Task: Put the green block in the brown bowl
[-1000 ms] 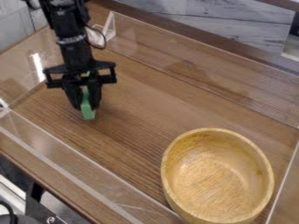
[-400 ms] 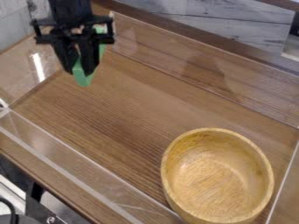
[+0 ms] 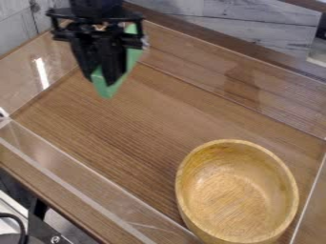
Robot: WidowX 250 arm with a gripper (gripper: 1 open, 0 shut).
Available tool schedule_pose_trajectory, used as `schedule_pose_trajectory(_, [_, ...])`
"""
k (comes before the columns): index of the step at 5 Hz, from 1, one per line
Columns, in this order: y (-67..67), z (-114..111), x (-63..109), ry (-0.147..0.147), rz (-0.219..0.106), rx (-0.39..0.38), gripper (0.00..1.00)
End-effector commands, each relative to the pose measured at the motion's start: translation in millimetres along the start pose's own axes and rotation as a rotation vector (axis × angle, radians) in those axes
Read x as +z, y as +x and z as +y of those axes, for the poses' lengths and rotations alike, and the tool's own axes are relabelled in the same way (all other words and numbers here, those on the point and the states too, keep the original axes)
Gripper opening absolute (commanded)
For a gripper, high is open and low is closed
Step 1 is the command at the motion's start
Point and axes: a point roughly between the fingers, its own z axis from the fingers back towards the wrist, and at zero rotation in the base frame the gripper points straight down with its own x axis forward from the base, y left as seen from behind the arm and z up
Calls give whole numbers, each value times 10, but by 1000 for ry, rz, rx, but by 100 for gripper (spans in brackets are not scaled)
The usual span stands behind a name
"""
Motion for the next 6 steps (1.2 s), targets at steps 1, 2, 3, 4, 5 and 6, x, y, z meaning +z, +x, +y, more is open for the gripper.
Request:
schedule_pose_trajectory(1, [-134, -283, 36, 9, -16, -88, 0])
schedule_pose_trajectory(2, [-272, -572, -23, 15, -6, -140, 0])
schedule_pose_trajectory(3, [-308, -900, -114, 27, -1, -190, 0])
schedule_pose_trajectory(4, [-332, -1196, -221, 41, -8, -215, 0])
schedule_pose_trajectory(5, [-322, -1364, -318, 46, -35, -218, 0])
schedule_pose_trajectory(6, [-327, -1323, -340, 31, -64, -219, 0])
